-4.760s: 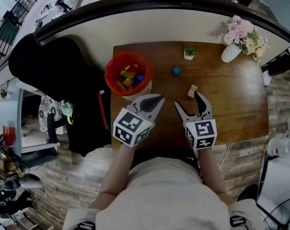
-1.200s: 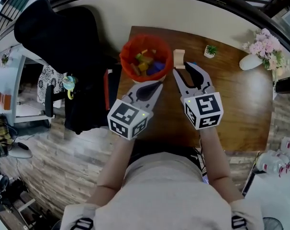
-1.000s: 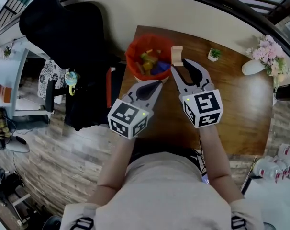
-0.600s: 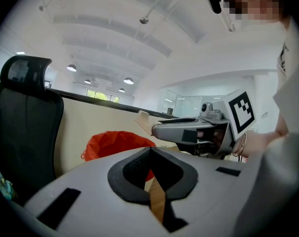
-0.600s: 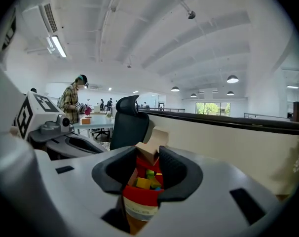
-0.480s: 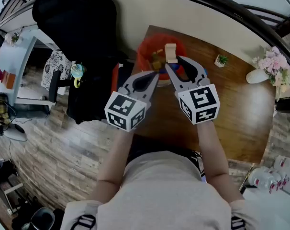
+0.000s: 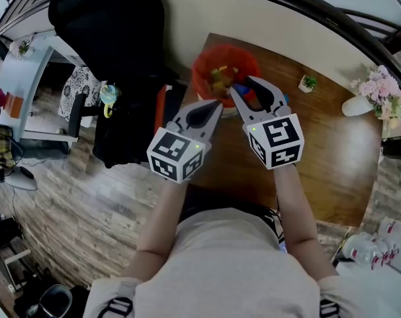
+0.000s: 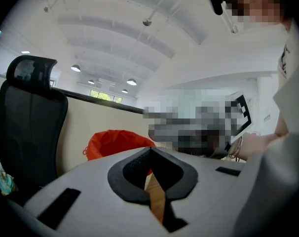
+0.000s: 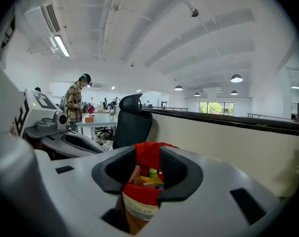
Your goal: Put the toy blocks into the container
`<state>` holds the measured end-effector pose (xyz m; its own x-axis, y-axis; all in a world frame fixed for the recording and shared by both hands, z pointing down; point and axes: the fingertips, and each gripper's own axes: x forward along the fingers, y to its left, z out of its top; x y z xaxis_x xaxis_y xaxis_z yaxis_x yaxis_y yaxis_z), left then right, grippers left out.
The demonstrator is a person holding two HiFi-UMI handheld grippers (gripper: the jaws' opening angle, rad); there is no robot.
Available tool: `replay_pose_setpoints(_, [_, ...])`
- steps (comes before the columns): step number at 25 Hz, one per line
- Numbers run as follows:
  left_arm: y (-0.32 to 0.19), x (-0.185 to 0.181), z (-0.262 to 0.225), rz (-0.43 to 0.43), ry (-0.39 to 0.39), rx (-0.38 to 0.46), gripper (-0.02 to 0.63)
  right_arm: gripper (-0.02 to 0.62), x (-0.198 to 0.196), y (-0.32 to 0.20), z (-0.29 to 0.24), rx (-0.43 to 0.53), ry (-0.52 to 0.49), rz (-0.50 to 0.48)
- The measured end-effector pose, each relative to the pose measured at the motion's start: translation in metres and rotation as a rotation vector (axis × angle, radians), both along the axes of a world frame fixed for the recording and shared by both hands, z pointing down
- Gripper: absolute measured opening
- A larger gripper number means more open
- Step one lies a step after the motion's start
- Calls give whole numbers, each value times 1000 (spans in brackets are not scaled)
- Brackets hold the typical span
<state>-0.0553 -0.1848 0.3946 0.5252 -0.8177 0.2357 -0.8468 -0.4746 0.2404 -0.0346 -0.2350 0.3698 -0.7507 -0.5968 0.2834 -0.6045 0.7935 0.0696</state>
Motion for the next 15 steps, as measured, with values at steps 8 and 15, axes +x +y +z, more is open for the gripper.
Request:
replay_pose_setpoints(8, [0, 10, -3, 19, -2, 5, 15, 164, 13, 0, -6, 11, -23, 29])
replay_pose_setpoints(15, [-4, 28, -5, 72, -12, 10, 15, 164, 38, -1, -6, 9, -31, 94])
